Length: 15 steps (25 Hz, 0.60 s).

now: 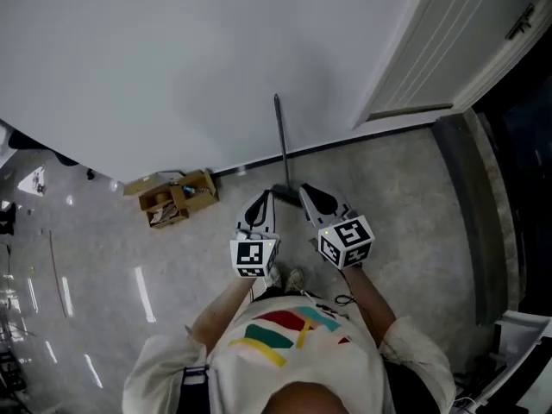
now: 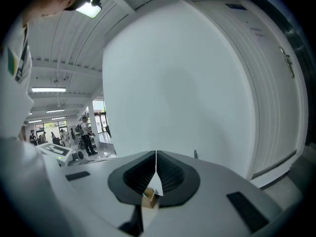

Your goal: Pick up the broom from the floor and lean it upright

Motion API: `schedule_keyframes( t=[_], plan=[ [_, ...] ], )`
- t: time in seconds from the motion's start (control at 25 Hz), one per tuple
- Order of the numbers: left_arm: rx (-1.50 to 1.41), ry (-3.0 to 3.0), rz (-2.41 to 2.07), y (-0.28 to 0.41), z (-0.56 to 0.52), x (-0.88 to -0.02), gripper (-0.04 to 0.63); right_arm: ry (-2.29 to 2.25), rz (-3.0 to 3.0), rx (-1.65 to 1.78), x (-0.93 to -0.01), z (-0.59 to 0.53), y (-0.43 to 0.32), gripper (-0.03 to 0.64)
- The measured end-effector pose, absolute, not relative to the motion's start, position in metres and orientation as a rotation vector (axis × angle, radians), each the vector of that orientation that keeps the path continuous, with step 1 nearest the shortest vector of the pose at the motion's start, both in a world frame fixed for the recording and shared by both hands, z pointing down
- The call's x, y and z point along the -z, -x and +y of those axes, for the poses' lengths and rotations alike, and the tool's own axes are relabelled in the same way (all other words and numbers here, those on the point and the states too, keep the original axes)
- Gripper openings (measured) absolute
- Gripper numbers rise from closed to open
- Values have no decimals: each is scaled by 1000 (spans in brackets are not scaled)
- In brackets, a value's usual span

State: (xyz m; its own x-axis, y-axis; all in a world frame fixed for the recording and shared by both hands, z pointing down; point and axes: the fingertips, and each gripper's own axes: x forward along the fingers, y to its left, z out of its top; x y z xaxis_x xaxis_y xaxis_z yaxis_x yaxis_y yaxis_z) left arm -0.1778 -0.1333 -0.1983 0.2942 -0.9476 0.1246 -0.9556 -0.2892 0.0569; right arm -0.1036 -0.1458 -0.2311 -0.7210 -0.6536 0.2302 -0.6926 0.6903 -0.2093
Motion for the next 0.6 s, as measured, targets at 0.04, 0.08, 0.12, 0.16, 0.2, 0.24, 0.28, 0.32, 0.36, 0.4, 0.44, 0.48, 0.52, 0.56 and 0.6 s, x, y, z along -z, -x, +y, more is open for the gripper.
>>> schedule_keyframes(
  t=[0.04,0.08,0.12,0.16,0.2,0.24,0.28,0.32,0.36,0.4,0.44,0.48,0.52,0.56,0.6],
  plan=[
    [-119,-2440,-1805,181,-122,202,44,-1095,-2761,-401,234,-133,104,15],
    [-130,-2436,-1817,187,-113,204,44,-1086,-2758,-388,234,-121,104,14],
    [-127,-2415,-1832,193,-106,204,44,-1082,-2750,-380,233,-111,104,14],
    [-109,-2382,-1849,199,-103,204,44,-1085,-2740,-371,232,-105,102,14],
    [-81,-2352,-1864,205,-101,205,44,-1093,-2733,-359,231,-100,100,14],
    [-48,-2336,-1873,209,-99,207,44,-1101,-2731,-347,230,-95,98,14],
    [-21,-2341,-1876,212,-95,210,44,-1107,-2732,-339,229,-90,97,14],
    [-4,-2360,-1879,213,-91,212,44,-1110,-2732,-337,227,-83,96,14],
    [7,-2379,-1887,214,-87,215,44,-1112,-2729,-338,224,-76,94,14],
    [26,-2387,-1902,215,-83,218,44,-1111,-2719,-332,223,-68,91,14],
    [59,-2381,-1920,215,-80,221,44,-1109,-2708,-316,224,-61,87,14],
    [95,-2364,-1942,217,-79,225,44,-1111,-2700,-292,227,-55,85,14],
    [121,-2345,-1962,221,-79,229,44,-1118,-2698,-271,230,-51,85,14],
    [132,-2331,-1974,224,-78,232,44,-1129,-2699,-263,232,-48,87,14],
    [130,-2325,-1979,227,-77,234,44,-1140,-2700,-266,231,-46,90,14]
  ],
)
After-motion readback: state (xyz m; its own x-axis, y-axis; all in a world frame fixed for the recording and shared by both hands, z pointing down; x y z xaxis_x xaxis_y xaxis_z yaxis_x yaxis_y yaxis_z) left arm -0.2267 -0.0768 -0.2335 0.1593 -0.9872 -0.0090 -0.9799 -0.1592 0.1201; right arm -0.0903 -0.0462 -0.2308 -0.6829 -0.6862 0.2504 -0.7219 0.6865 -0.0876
